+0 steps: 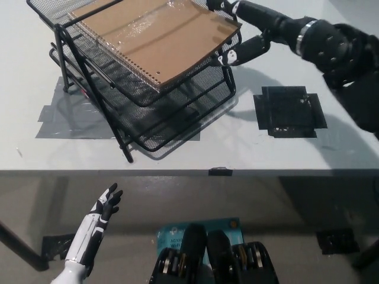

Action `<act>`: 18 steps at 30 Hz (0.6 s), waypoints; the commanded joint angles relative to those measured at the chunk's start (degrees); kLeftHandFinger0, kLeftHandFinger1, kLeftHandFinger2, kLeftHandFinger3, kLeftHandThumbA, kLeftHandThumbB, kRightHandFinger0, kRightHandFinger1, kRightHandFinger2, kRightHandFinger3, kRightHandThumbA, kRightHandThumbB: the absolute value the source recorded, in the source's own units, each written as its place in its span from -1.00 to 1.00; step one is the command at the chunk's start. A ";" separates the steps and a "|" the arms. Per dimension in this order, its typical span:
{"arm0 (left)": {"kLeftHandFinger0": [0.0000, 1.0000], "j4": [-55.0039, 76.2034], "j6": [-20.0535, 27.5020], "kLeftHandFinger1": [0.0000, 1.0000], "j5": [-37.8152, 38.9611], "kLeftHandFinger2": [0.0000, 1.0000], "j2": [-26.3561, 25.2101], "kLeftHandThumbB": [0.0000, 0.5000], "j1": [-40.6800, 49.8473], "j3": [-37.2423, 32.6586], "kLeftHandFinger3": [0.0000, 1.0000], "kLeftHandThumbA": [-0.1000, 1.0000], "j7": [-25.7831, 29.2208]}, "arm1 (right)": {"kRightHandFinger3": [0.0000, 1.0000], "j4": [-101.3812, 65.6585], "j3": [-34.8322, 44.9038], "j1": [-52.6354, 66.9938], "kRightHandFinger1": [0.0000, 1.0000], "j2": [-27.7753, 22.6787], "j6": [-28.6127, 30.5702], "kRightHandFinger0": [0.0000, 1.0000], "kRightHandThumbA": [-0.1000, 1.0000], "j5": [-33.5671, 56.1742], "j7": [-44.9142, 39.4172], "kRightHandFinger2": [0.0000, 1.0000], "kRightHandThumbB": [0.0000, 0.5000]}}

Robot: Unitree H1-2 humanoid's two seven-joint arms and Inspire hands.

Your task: A person hands a notebook to the robot and the robot grabs it with its right hand and places it in the file tray kept in the centre of the desk infront of it.

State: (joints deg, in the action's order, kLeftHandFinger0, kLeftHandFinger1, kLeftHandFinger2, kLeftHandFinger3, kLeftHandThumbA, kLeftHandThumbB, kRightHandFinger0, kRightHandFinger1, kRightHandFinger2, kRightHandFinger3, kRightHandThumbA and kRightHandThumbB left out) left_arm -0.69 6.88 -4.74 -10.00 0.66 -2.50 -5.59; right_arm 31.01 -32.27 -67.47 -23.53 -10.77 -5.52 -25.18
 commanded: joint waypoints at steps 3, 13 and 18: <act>1.00 4.08 1.72 1.00 -0.23 1.00 -2.26 -0.79 -3.57 0.11 1.00 1.00 -1.41 | 1.00 -29.80 1.78 -25.11 1.00 -22.82 -16.16 1.00 0.78 41.63 -28.38 1.00 1.00; 1.00 3.13 3.03 1.00 0.02 1.00 -1.79 -0.88 -3.76 0.26 1.00 1.00 -0.95 | 1.00 -54.31 21.86 -3.46 1.00 -32.57 -16.16 1.00 1.00 45.77 -13.82 1.00 1.00; 1.00 3.54 2.44 1.00 0.53 1.00 -1.70 -0.81 -3.18 0.56 1.00 1.00 -0.90 | 1.00 -71.96 35.12 12.40 1.00 -34.18 -15.69 1.00 1.00 44.24 -2.92 1.00 1.00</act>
State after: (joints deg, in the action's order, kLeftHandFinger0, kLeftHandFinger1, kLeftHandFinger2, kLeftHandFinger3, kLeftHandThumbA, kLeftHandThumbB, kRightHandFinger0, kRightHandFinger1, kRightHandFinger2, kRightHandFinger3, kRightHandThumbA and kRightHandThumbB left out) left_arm -0.69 6.78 -4.76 -10.00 -0.13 -2.49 -5.59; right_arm 8.55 -27.37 -62.55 -37.33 -16.82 11.10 -33.12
